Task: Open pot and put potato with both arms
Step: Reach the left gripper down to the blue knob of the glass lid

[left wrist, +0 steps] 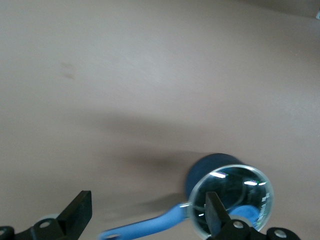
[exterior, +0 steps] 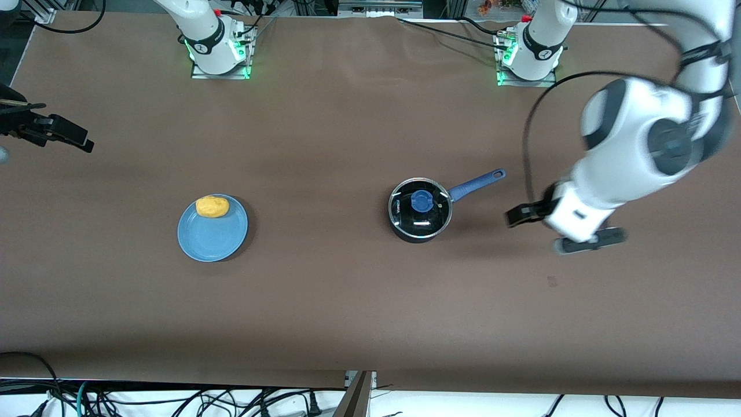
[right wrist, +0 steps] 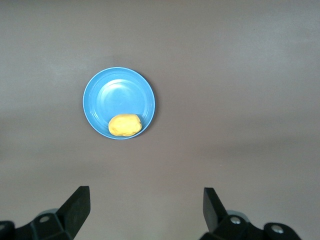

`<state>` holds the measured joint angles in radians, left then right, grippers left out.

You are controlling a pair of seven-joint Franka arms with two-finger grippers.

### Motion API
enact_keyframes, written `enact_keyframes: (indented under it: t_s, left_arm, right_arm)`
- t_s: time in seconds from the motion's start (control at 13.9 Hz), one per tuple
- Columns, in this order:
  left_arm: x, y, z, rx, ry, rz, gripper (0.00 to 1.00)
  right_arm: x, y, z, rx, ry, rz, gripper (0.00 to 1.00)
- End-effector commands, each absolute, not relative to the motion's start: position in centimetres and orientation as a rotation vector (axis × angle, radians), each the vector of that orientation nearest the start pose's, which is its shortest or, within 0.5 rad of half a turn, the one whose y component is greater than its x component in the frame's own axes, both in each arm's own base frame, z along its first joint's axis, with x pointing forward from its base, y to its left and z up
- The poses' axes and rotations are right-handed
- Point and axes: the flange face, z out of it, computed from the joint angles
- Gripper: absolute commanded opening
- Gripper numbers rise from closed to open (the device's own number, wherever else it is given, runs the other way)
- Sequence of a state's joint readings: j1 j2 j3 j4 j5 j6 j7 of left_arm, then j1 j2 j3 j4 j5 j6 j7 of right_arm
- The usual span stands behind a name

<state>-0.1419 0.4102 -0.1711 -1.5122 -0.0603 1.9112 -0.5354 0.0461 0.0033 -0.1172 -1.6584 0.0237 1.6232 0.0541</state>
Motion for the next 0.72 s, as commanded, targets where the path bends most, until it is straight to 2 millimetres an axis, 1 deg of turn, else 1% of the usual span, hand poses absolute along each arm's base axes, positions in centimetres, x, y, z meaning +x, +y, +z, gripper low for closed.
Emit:
enact_keyframes:
  t_s: [0.0,0.07,0.14,0.22,0.29,0.5,0.65]
  left_arm:
    - [64.6,-25.7,39.7,-3.201,-0.483,0.079,1.0]
    - [64.0,-28.4,38.6,-3.179,-0.507,0.034,1.0]
    - [63.3,-30.6,37.2,-3.15,-0.528,0.025,1.0]
    - [62.3,-32.6,36.1,-3.142,-0.495,0.04,1.0]
    - [61.6,-34.0,35.7,-3.146,-0.443,0.046,1.0]
    - [60.3,-36.2,35.3,-3.17,-0.15,0.052,1.0]
    - [60.0,-36.2,34.8,-3.164,-0.094,0.066,1.0]
  right_arm:
    - [55.4,-2.4,59.4,-3.106,0.16,0.072,1.0]
    - [55.5,-1.9,59.6,-3.112,0.141,0.06,1.0]
    - [55.5,-2.0,59.5,-3.109,0.148,0.062,1.0]
    - [55.5,-2.0,59.4,-3.109,0.148,0.074,1.0]
    - [55.5,-1.7,59.3,-3.107,0.143,0.077,1.0]
    - [55.8,-0.8,59.0,-3.107,0.091,0.077,1.0]
    - [55.9,0.3,59.1,-3.113,0.046,0.07,1.0]
